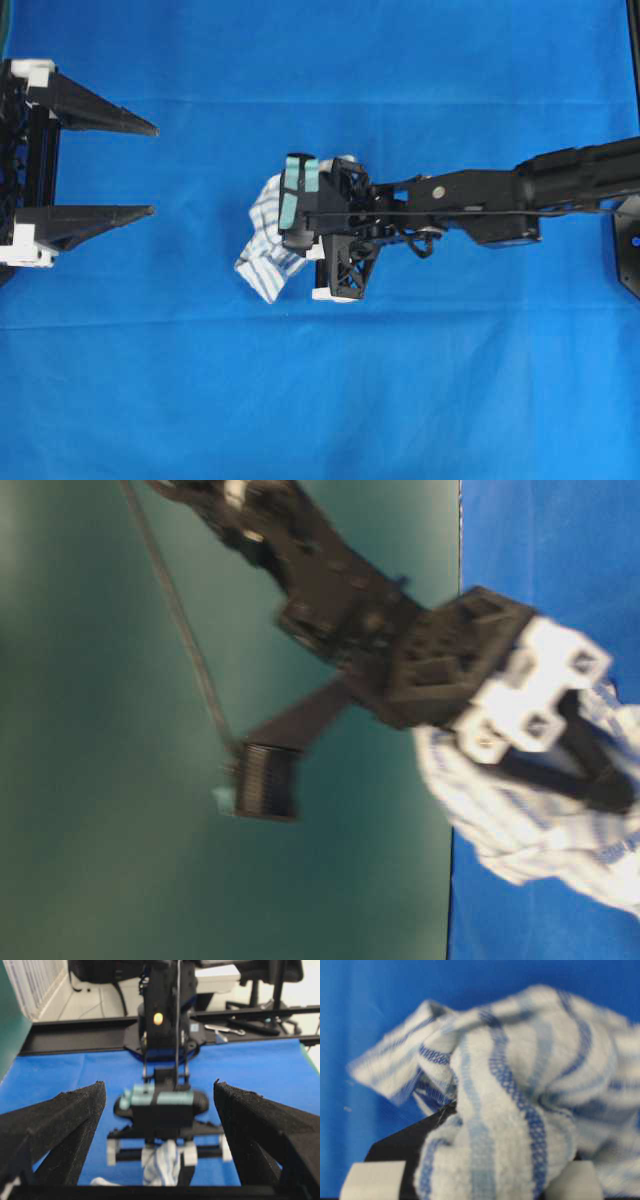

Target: Hand over the towel.

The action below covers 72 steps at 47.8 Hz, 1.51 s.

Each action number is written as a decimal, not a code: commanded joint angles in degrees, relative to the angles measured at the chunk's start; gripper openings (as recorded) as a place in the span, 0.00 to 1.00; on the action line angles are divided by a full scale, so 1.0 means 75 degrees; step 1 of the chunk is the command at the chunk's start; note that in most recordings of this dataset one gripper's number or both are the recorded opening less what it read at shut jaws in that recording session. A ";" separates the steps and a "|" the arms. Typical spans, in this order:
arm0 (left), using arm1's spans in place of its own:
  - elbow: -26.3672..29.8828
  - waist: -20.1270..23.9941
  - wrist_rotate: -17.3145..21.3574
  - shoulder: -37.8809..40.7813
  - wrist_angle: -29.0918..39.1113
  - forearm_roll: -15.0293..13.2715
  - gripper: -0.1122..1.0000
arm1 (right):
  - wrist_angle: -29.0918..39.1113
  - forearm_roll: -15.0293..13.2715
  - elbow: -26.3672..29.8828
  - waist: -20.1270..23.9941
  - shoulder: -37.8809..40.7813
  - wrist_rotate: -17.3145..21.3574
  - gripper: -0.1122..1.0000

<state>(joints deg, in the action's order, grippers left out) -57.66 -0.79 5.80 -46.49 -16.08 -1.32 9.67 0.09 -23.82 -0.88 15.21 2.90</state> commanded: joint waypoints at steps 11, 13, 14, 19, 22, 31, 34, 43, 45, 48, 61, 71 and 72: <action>0.0105 -0.0023 0.0000 0.0023 -0.0070 -0.0012 0.93 | 0.0023 0.0023 0.0176 -0.0094 0.0375 0.0047 0.13; 0.0105 -0.0023 0.0000 0.0023 -0.0070 -0.0012 0.93 | 0.0047 0.0023 0.0176 -0.0094 0.0363 0.0070 0.13; 0.0105 -0.0023 0.0000 0.0023 -0.0070 0.0000 0.93 | 0.0047 0.0023 0.0176 -0.0094 0.0352 0.0094 0.13; 0.0105 -0.0023 0.0000 0.0023 -0.0070 0.0000 0.93 | 0.0141 0.0023 0.0199 -0.0105 0.0316 0.0152 0.13; 0.0105 -0.0023 0.0000 0.0023 -0.0059 0.0000 0.93 | 0.0223 0.0023 0.0211 -0.0105 0.0246 0.0176 0.13; 0.0105 -0.0023 0.0000 0.0023 -0.0047 0.0000 0.93 | 0.0270 0.0023 0.0188 -0.0105 0.0012 0.0188 0.15; 0.0105 -0.0023 0.0000 0.0023 -0.0035 -0.0012 0.93 | 0.0270 0.0023 0.0199 -0.0105 0.0012 0.0199 0.28; 0.0094 -0.0023 -0.0012 0.0023 -0.0012 0.0000 0.93 | 0.0316 0.0000 0.0188 -0.0105 -0.0164 0.0316 0.72; 0.0094 -0.0023 -0.0012 0.0023 0.0000 -0.0012 0.93 | 0.0363 0.0000 0.0176 -0.0105 -0.0270 0.0316 0.75; 0.0105 -0.0023 -0.0012 0.0023 -0.0012 -0.0012 0.93 | 0.0469 -0.0012 0.0141 -0.0105 -0.0504 0.0316 0.74; 0.0094 -0.0023 -0.0012 0.0023 -0.0012 -0.0012 0.93 | 0.0832 -0.0223 -0.0117 -0.0105 -0.2145 0.0316 0.74; 0.0094 -0.0023 -0.0012 0.0023 -0.0012 0.0000 0.93 | 0.0797 -0.0516 -0.0410 -0.0105 -0.3480 0.0316 0.74; 0.0094 -0.0023 -0.0012 0.0023 0.0000 0.0000 0.93 | 0.0797 -0.0539 -0.0445 -0.0105 -0.3598 0.0316 0.74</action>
<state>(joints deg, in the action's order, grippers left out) -57.57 -0.79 5.80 -46.41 -15.91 -1.32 16.00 -3.34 -27.16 -1.76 -7.56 5.19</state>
